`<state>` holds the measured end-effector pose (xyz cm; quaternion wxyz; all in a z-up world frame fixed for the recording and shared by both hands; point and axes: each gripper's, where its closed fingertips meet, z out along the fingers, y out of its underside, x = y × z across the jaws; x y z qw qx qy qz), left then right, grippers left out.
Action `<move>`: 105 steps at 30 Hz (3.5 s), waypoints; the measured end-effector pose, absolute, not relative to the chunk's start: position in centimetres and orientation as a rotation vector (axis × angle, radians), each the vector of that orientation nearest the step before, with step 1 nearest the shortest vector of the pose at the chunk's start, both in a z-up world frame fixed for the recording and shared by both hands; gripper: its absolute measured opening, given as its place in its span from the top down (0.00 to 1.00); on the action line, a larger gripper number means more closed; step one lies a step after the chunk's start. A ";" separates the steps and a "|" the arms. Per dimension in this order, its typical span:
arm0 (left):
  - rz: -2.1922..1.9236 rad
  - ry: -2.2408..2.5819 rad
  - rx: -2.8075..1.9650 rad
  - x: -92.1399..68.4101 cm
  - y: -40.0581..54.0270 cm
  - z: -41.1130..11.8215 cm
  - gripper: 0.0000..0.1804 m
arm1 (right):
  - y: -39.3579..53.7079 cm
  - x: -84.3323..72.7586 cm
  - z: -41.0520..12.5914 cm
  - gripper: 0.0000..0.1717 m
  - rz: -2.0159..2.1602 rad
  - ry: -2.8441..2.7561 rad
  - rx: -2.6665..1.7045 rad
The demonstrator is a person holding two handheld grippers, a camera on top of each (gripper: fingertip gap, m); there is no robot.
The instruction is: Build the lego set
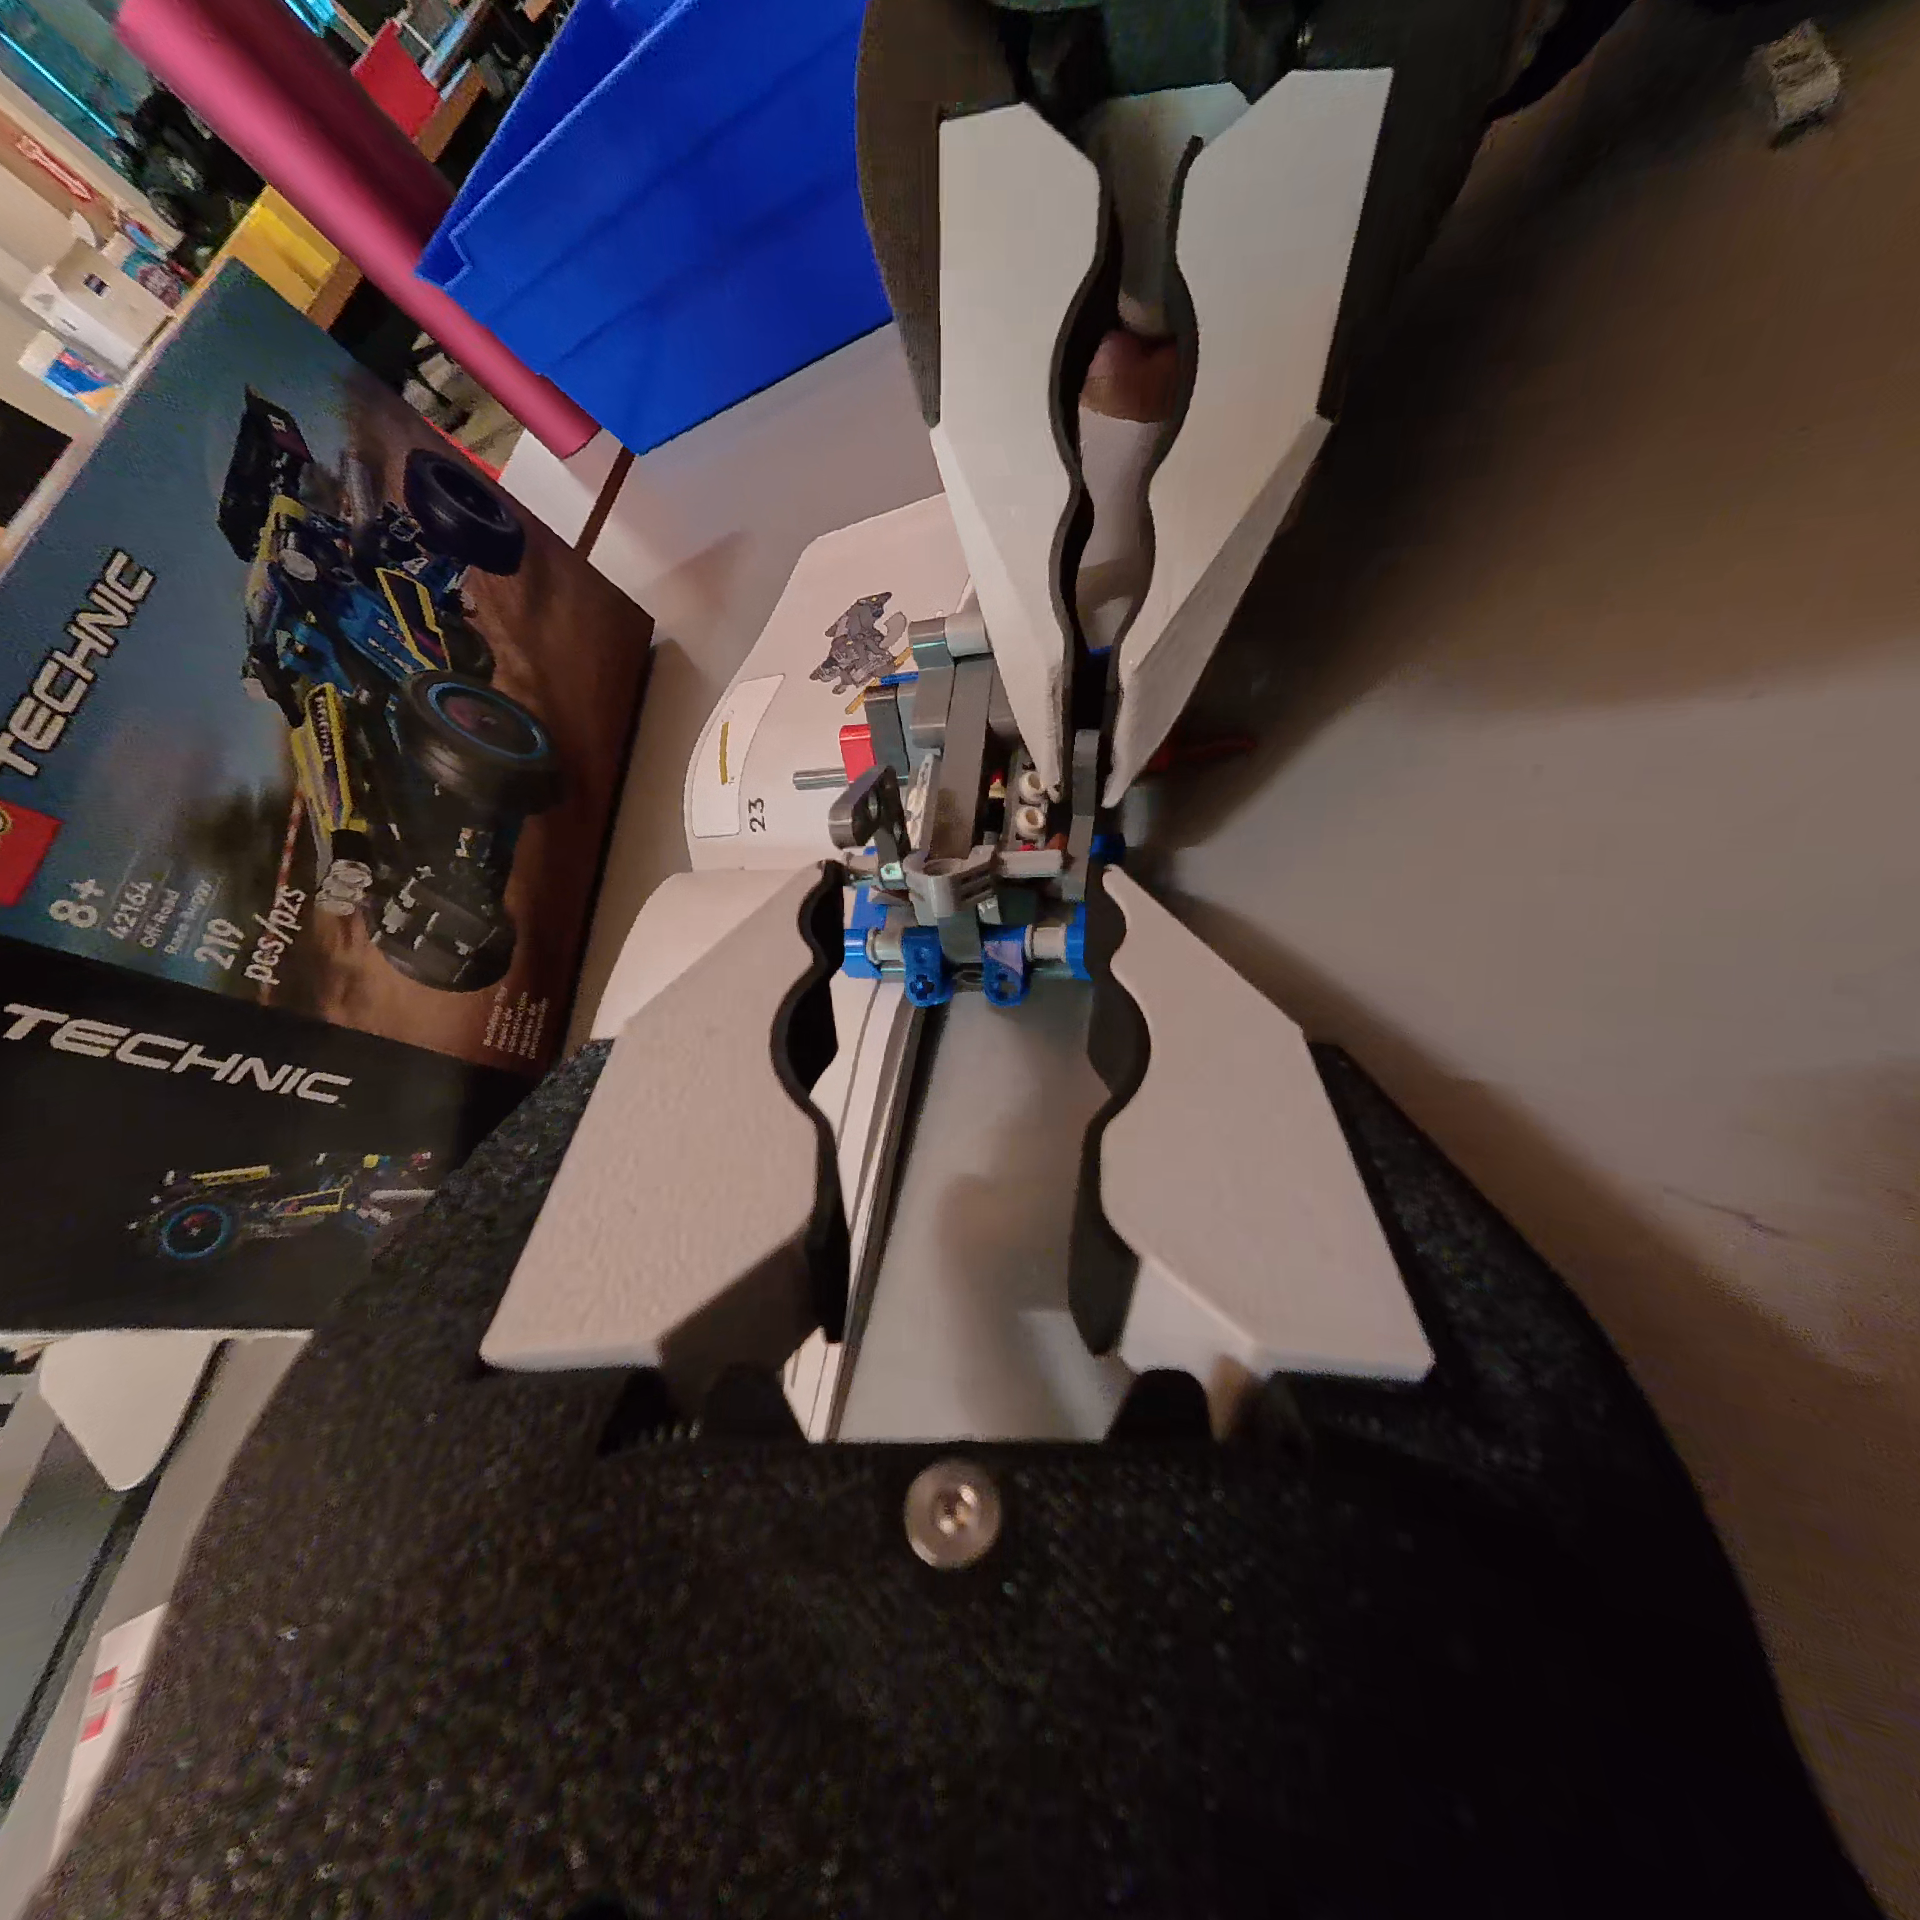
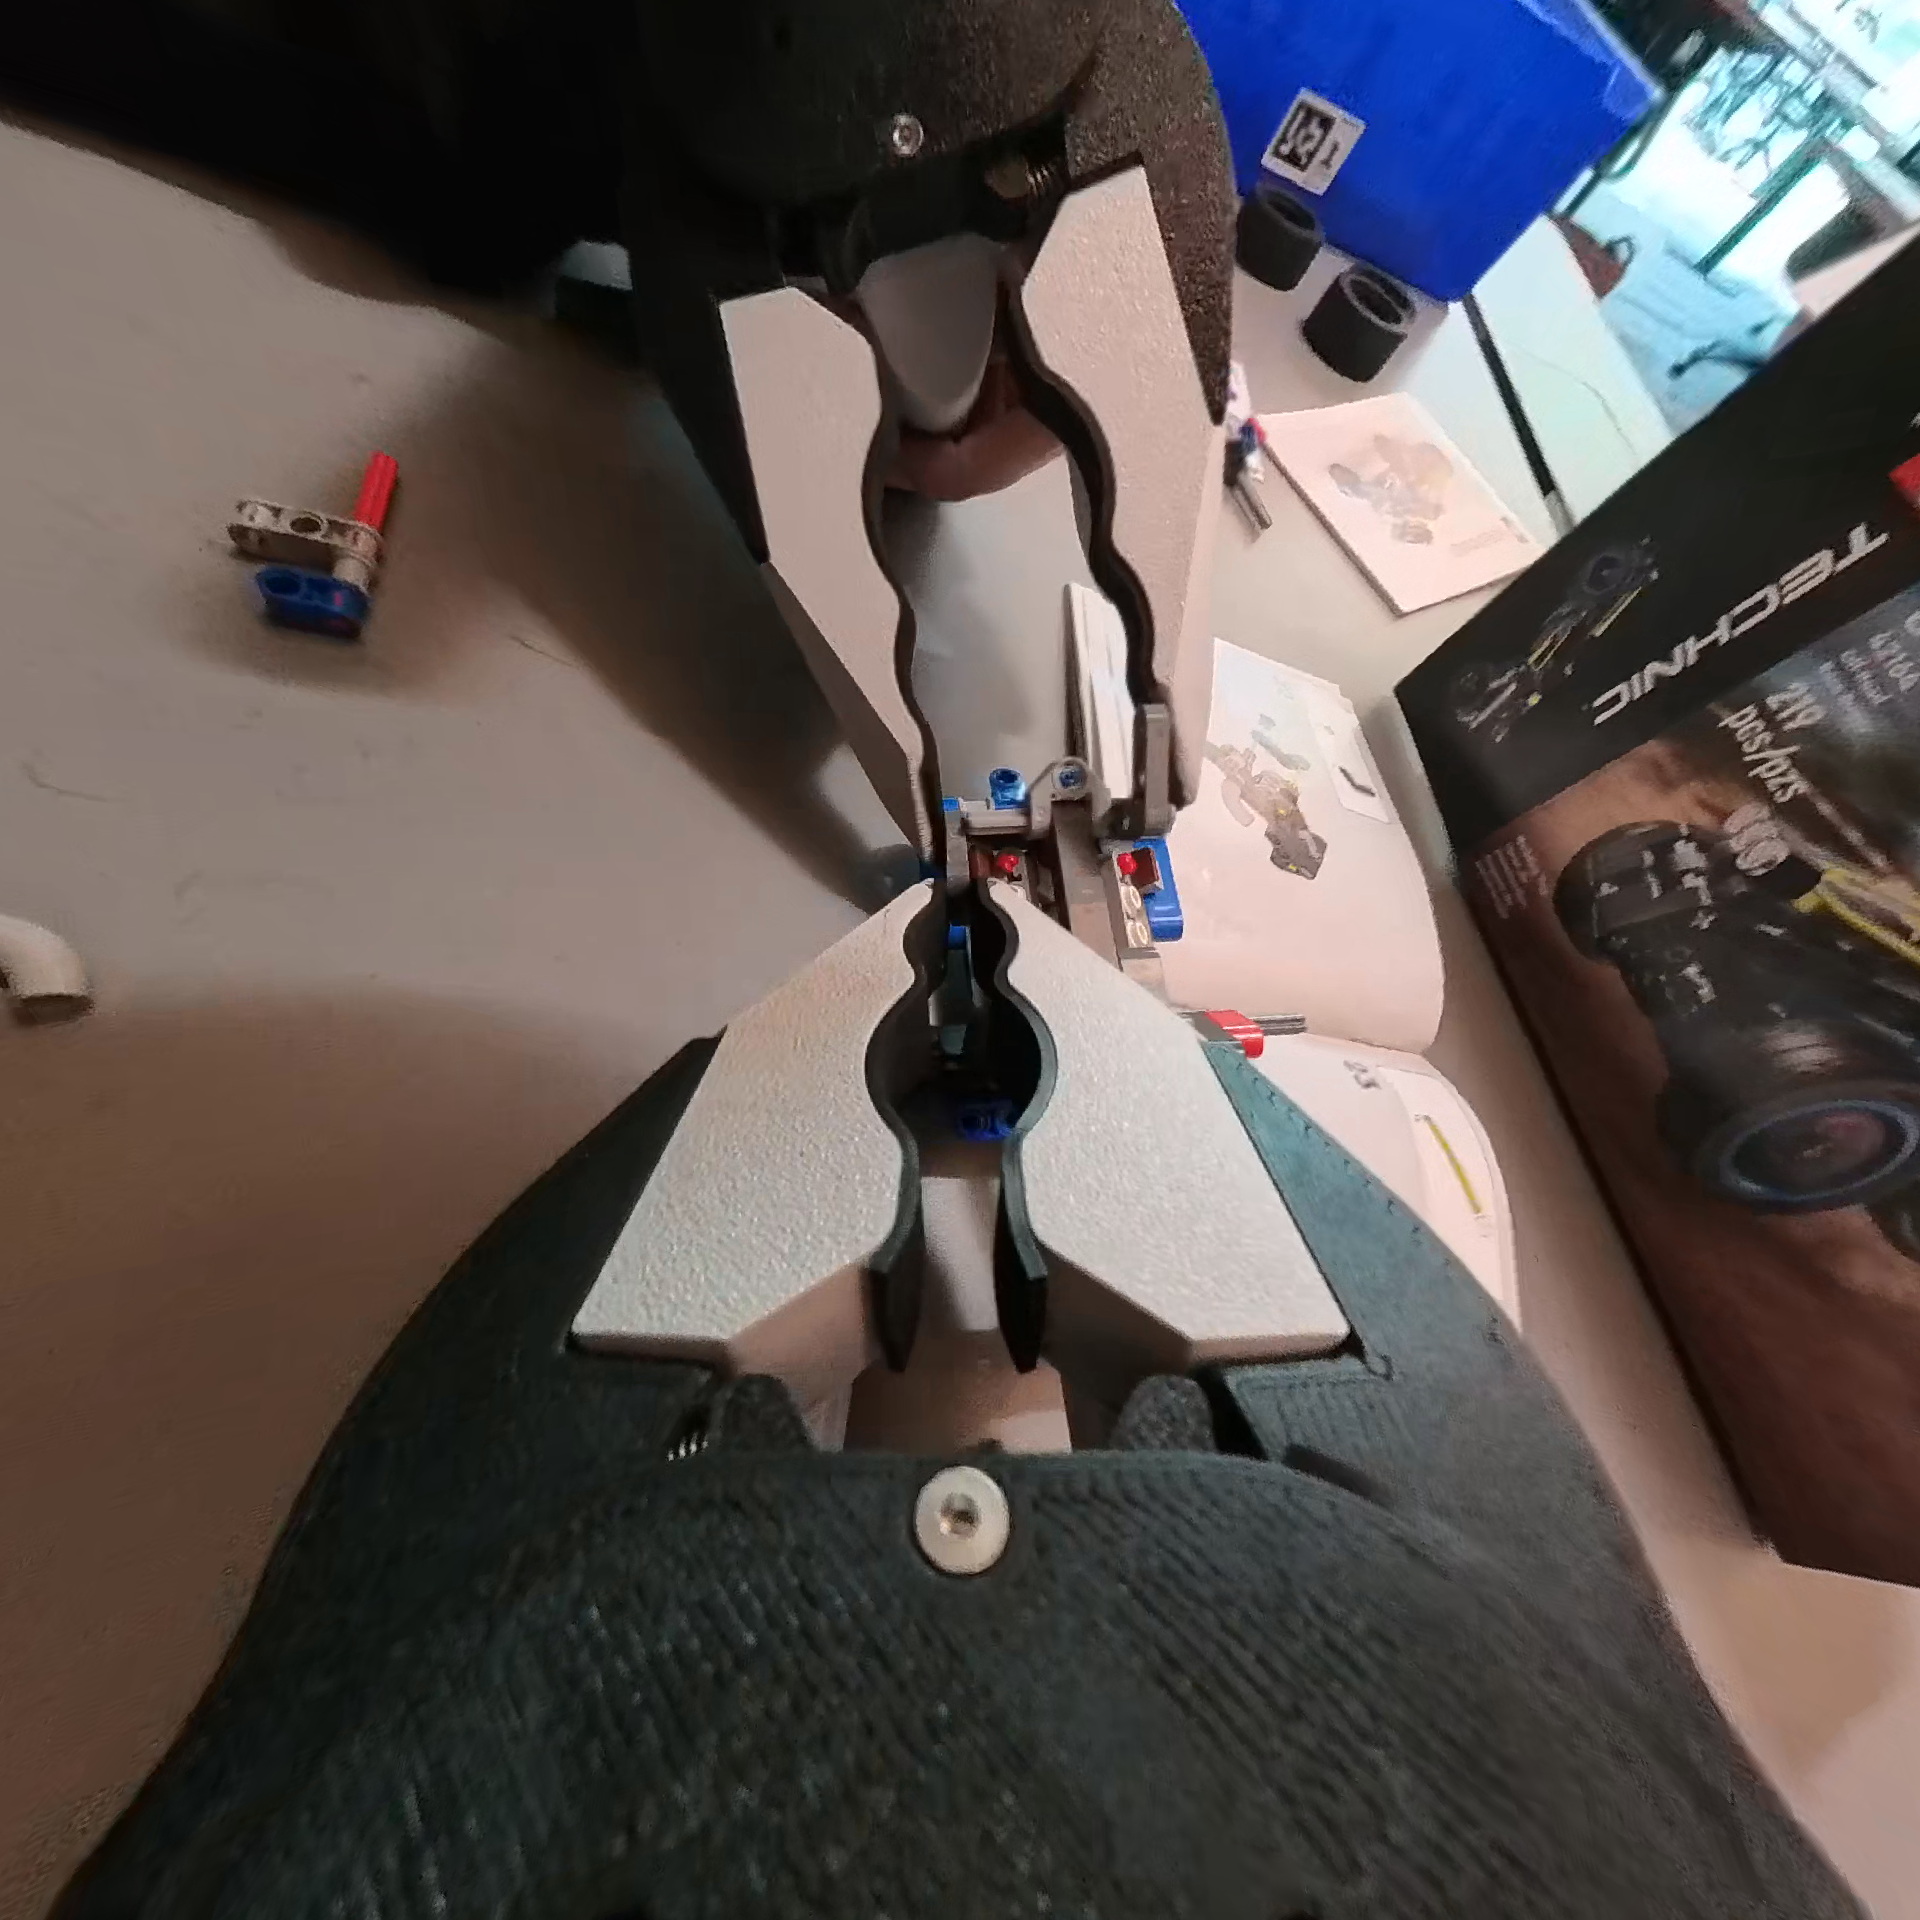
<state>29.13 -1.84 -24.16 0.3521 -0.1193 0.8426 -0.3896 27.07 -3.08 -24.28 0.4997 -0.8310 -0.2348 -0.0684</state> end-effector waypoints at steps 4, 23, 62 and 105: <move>-1.007 2.164 -0.302 29.2 -1.8 -24.0 0.76 | -3.0 27.0 -24.1 1.00 -0.240 -0.603 -1.974; -1.162 2.255 -0.428 28.3 -1.1 -23.6 0.79 | -3.3 27.0 -22.8 1.00 -0.292 -0.587 -1.880; -1.158 2.287 -0.580 28.8 -0.6 -24.0 0.95 | -2.5 27.0 -23.5 1.00 -0.276 -0.519 -1.962; -1.036 2.230 -1.442 29.2 -1.5 -23.3 0.92 | -2.6 26.3 -24.3 1.00 -0.416 -0.621 -1.953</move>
